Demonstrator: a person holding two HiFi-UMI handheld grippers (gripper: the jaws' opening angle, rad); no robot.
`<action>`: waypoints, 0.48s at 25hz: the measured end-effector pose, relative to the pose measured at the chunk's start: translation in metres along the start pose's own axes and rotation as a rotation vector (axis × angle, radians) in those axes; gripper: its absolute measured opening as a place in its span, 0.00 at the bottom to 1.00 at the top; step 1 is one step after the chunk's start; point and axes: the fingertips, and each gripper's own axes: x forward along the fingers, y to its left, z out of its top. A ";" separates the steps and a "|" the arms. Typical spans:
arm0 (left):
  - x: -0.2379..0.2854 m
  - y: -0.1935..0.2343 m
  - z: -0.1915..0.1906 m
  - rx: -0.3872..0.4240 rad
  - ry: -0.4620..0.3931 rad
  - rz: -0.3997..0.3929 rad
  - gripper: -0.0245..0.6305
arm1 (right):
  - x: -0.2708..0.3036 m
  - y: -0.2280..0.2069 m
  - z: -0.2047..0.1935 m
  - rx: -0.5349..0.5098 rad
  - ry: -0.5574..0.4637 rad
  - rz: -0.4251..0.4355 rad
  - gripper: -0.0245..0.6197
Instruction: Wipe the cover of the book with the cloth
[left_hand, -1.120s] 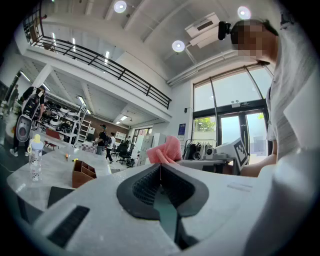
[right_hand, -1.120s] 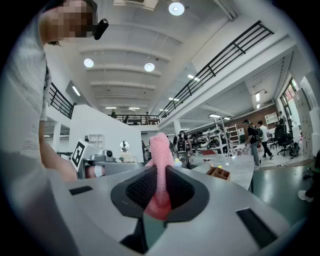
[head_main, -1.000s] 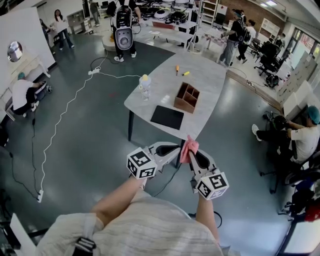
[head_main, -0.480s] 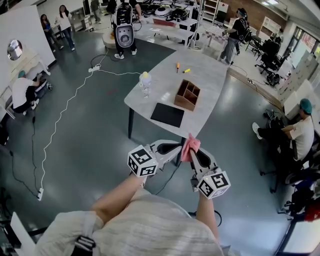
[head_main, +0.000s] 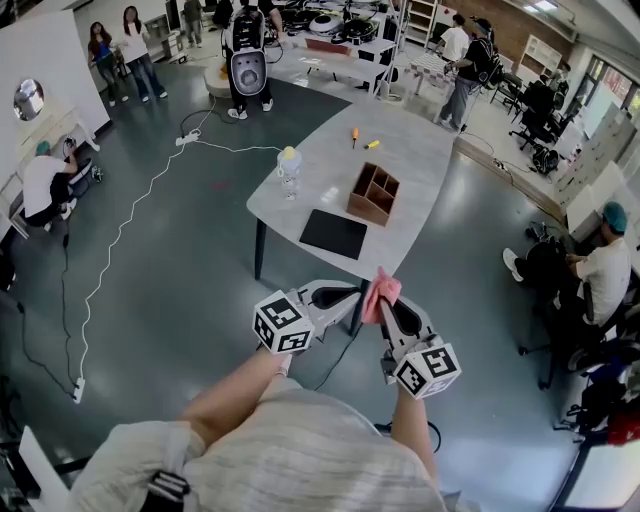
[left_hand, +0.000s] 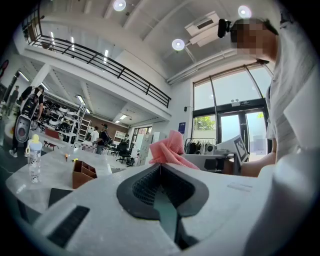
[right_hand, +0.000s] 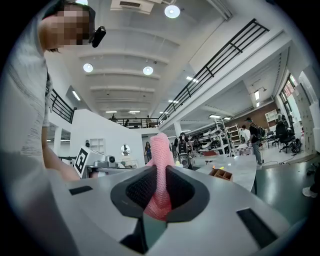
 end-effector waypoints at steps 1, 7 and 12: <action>0.000 0.004 0.000 -0.001 -0.001 0.003 0.06 | 0.003 -0.002 0.000 0.000 0.002 -0.001 0.11; -0.001 0.036 0.006 -0.003 -0.015 0.014 0.06 | 0.032 -0.015 0.000 0.006 0.002 -0.012 0.11; 0.002 0.093 0.006 -0.013 -0.014 0.018 0.06 | 0.083 -0.037 -0.007 0.016 0.016 -0.031 0.11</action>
